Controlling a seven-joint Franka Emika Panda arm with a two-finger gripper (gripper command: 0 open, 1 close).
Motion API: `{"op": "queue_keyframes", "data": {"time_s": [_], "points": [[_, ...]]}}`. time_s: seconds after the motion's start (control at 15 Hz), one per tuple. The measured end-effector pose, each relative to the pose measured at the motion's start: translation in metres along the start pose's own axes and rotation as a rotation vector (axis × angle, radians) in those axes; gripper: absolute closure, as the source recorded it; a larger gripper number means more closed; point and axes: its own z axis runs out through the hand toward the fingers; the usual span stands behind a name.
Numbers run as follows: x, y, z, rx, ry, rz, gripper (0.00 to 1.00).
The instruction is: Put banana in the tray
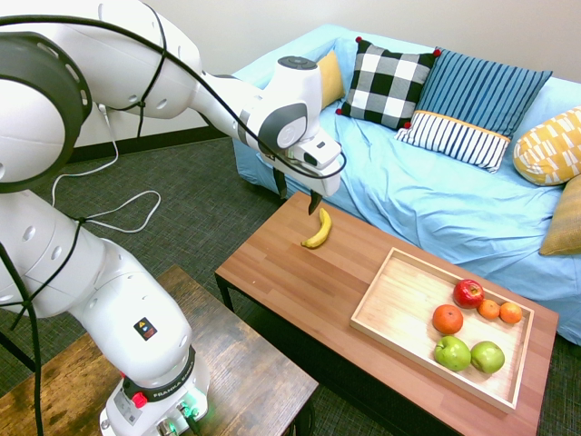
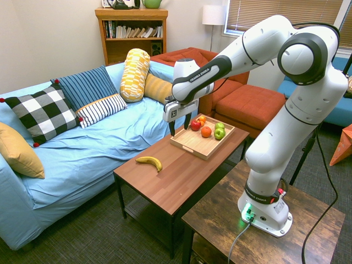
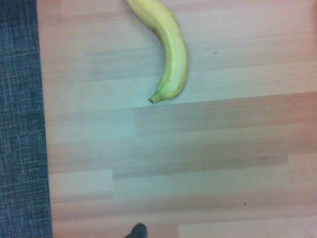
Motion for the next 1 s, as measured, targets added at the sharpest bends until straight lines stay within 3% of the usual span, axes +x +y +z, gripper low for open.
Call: {"op": "queue_keyframes", "data": {"time_s": [0.2,0.47,1.0], "points": [[-0.002,-0.006,0.001,-0.005,0.014,-0.005,0.0],[-0.004,-0.052,0.022,0.0,0.064,-0.041,0.0],[0.024,-0.123,0.154,-0.06,0.046,-0.042,0.0]]}}
